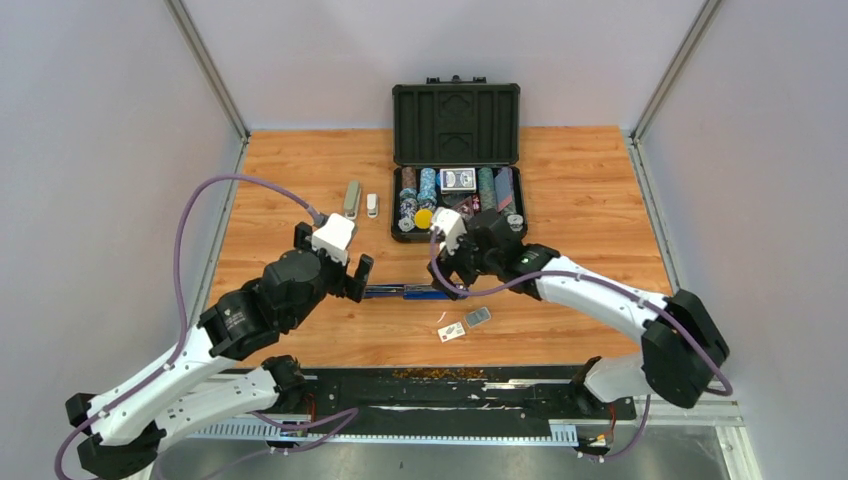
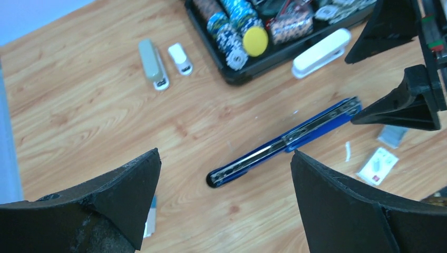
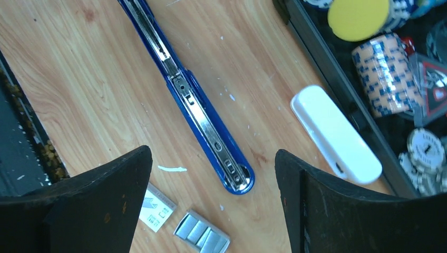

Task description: Load the staples into the stapler

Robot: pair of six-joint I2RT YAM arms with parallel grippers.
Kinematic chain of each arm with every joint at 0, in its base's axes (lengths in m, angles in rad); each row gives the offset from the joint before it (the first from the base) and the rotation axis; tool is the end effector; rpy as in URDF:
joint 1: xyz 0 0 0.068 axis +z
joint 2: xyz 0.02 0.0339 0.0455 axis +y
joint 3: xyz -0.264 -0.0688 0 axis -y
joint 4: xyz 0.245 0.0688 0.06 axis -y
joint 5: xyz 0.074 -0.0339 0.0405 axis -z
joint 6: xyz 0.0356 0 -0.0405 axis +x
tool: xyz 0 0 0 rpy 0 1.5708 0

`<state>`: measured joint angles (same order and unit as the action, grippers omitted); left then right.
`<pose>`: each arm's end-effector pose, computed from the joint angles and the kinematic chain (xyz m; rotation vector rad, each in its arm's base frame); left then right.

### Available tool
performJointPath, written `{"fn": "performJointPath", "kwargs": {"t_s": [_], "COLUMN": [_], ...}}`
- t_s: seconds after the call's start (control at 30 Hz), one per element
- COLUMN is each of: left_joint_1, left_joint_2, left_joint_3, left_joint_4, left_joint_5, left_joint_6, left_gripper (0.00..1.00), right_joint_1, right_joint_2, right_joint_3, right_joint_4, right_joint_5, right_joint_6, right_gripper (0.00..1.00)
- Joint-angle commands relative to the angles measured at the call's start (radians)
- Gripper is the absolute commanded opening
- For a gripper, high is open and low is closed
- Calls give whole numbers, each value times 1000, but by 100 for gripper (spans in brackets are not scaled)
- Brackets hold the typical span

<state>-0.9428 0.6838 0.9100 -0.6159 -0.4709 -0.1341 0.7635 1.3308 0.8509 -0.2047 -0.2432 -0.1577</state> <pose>0.0944 -0.1025 0.3535 0.4667 1.8675 -0.2619 0.2009 0.2042 0.2414 -1.1403 1.9984 0.5931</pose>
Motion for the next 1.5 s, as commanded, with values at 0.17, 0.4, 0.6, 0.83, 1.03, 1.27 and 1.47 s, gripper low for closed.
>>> {"fn": "performJointPath", "kwargs": {"t_s": [0.17,0.4,0.6,0.83,1.03,1.27,1.47], "left_joint_1": [13,18,28,47,69,92,103], "left_joint_2": [-182,-279,-264,-257,-254,-242,-231], "left_joint_3": [-120,-165,-165,-163,-162,-163,-162], "left_joint_4": [99,143,142,142,143,147,148], "left_joint_5": [-153,-191,-152,-115,-93,-60,-35], "left_joint_6": [26,59,57,57,57,56,56], "left_gripper": [100,100,100,100,100,100,100], "right_joint_1": [100,161,166,134,16,-94,-144], "right_joint_2": [303,517,536,400,299,338,403], "right_joint_3": [266,425,433,357,304,311,332], "right_joint_4": [-138,-231,-236,-229,-229,-222,-221], "right_joint_5": [70,163,160,192,181,220,230], "right_joint_6": [-153,-155,-123,-134,-171,-241,-253], "right_gripper": [80,70,66,68,68,67,60]}}
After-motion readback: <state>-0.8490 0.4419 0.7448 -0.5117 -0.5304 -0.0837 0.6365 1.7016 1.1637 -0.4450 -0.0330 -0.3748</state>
